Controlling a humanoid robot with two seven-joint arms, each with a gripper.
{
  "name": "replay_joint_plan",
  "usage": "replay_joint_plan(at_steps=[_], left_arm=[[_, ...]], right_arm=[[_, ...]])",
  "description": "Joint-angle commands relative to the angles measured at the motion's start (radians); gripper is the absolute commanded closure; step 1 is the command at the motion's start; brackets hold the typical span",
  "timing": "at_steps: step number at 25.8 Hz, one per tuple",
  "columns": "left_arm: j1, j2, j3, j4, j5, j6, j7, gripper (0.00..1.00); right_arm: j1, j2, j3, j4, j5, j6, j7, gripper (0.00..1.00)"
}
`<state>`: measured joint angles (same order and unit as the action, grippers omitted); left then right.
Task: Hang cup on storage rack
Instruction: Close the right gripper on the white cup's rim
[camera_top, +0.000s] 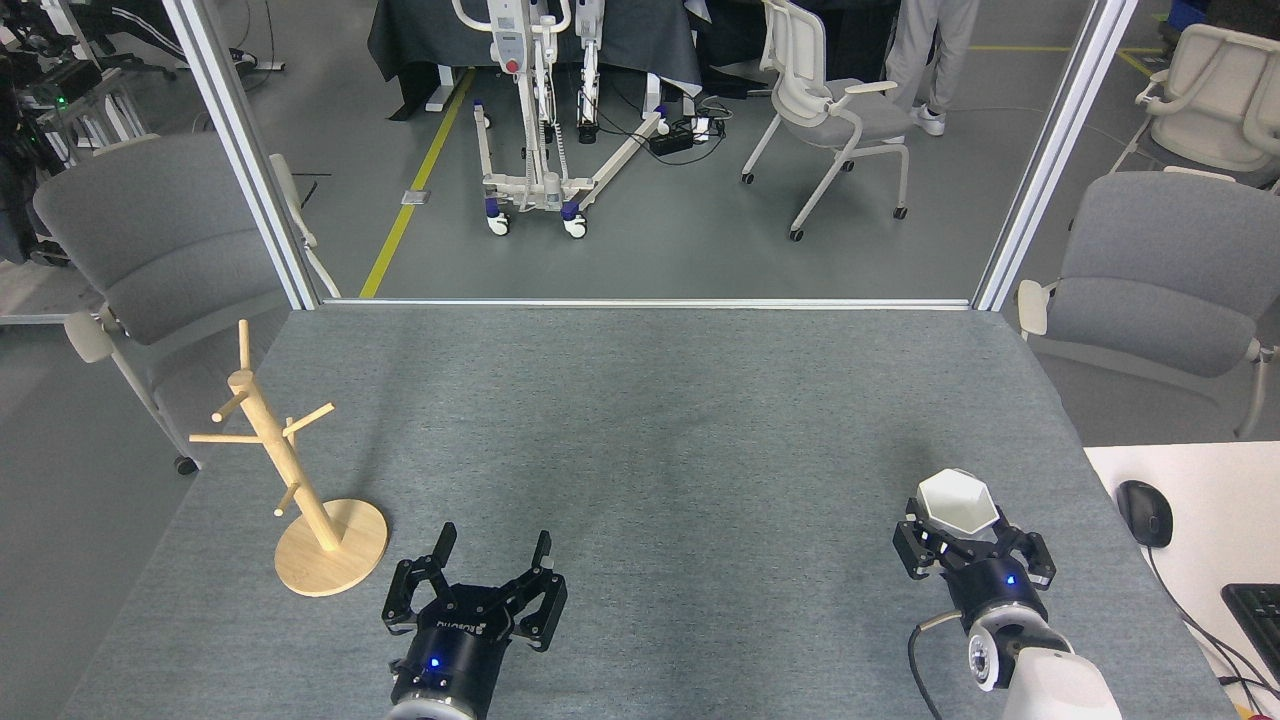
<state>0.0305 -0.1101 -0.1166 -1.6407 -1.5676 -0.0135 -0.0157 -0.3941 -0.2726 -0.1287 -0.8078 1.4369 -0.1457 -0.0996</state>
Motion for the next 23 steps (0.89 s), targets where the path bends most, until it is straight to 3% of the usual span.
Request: replay_joint_plan(at_steps=[1,23], left_arm=[[-0.001,0.0,0.0,0.001,0.0,-0.002,0.0,0.0],[0.0,0.003,0.0,-0.004,0.0,-0.006,0.002,0.0]], right_arm=[[-0.02,0.0,0.012,0.013,-0.001,0.002,0.001,0.0],[-0.025,0.01,0.021,0.039,0.007,0.06,-0.003,0.01]])
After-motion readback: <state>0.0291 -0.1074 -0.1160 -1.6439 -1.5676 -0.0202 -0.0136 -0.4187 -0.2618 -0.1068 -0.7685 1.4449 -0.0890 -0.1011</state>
